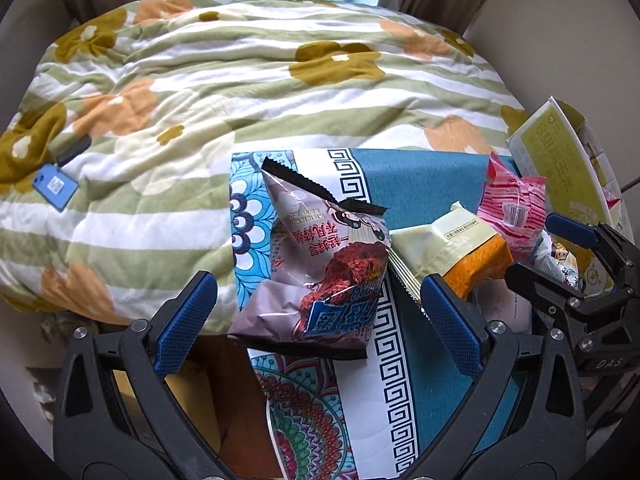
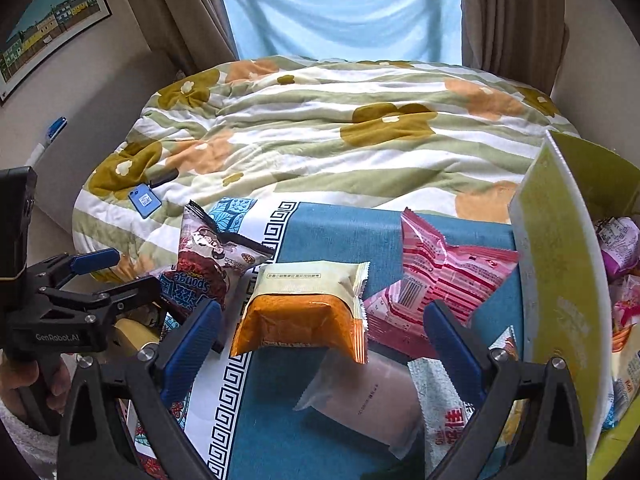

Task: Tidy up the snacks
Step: 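Grasp the purple-white chip bag with the left tool while the right tool grasps the orange-cream bag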

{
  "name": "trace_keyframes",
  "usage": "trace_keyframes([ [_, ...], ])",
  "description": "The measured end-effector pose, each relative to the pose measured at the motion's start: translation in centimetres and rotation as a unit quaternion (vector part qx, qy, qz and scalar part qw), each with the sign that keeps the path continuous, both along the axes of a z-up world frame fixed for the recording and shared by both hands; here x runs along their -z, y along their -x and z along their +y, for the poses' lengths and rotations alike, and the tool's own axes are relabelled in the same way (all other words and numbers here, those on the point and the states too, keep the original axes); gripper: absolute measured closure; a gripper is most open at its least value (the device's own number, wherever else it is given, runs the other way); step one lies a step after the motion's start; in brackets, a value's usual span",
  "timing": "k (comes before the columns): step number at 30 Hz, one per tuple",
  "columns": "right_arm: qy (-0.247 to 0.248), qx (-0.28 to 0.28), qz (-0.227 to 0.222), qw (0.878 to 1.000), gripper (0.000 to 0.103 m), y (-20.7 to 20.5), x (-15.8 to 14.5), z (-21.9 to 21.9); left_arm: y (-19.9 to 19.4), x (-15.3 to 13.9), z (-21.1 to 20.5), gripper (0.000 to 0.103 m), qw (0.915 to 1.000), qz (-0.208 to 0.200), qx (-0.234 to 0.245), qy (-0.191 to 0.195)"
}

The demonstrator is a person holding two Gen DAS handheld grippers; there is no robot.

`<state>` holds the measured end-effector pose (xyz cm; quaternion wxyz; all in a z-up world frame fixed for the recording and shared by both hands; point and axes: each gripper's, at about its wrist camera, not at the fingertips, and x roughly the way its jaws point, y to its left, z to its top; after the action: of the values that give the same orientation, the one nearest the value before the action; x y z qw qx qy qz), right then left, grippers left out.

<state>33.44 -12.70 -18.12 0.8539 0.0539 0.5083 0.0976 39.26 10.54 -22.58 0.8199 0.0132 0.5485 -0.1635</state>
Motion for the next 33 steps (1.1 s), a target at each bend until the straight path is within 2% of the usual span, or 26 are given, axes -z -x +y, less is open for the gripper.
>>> trace_keyframes([
  [3, 0.023, -0.01, 0.006, 1.0, 0.002, -0.7, 1.5, 1.1, -0.9, 1.5, -0.8, 0.002, 0.9997, 0.004, 0.022, 0.011],
  [6, 0.022, -0.021, 0.012, 0.999, 0.002, -1.1, 3.0, 1.9, -1.6, 3.0, -1.5, 0.003, 0.9993, 0.013, 0.035, -0.001],
  [9, 0.022, -0.027, 0.012, 0.999, 0.002, -1.4, 4.0, 2.3, -2.2, 3.9, -1.3, 0.005, 0.9991, 0.021, 0.037, 0.003],
  [11, 0.027, -0.031, 0.009, 0.999, 0.002, -1.6, 4.5, 2.6, -2.5, 4.4, -1.1, 0.014, 0.9988, 0.029, 0.038, 0.007],
  [12, 0.028, -0.034, 0.008, 0.999, 0.002, -1.7, 4.7, 2.8, -2.7, 4.8, -1.1, 0.029, 0.9985, 0.035, 0.041, 0.007],
  [16, 0.026, -0.045, 0.008, 0.999, 0.002, -2.5, 5.5, 3.3, -2.7, 5.1, -1.0, 0.035, 0.9978, 0.04, 0.051, 0.01],
  [24, 0.026, -0.045, 0.023, 0.998, 0.002, -3.5, 6.9, 3.6, -2.4, 4.9, -0.3, 0.036, 0.9983, 0.042, 0.041, -0.005],
  [33, 0.029, -0.055, 0.037, 0.997, 0.005, -3.5, 7.7, 4.3, -1.6, 4.8, 0.9, 0.036, 0.9989, 0.043, 0.017, 0.0],
])
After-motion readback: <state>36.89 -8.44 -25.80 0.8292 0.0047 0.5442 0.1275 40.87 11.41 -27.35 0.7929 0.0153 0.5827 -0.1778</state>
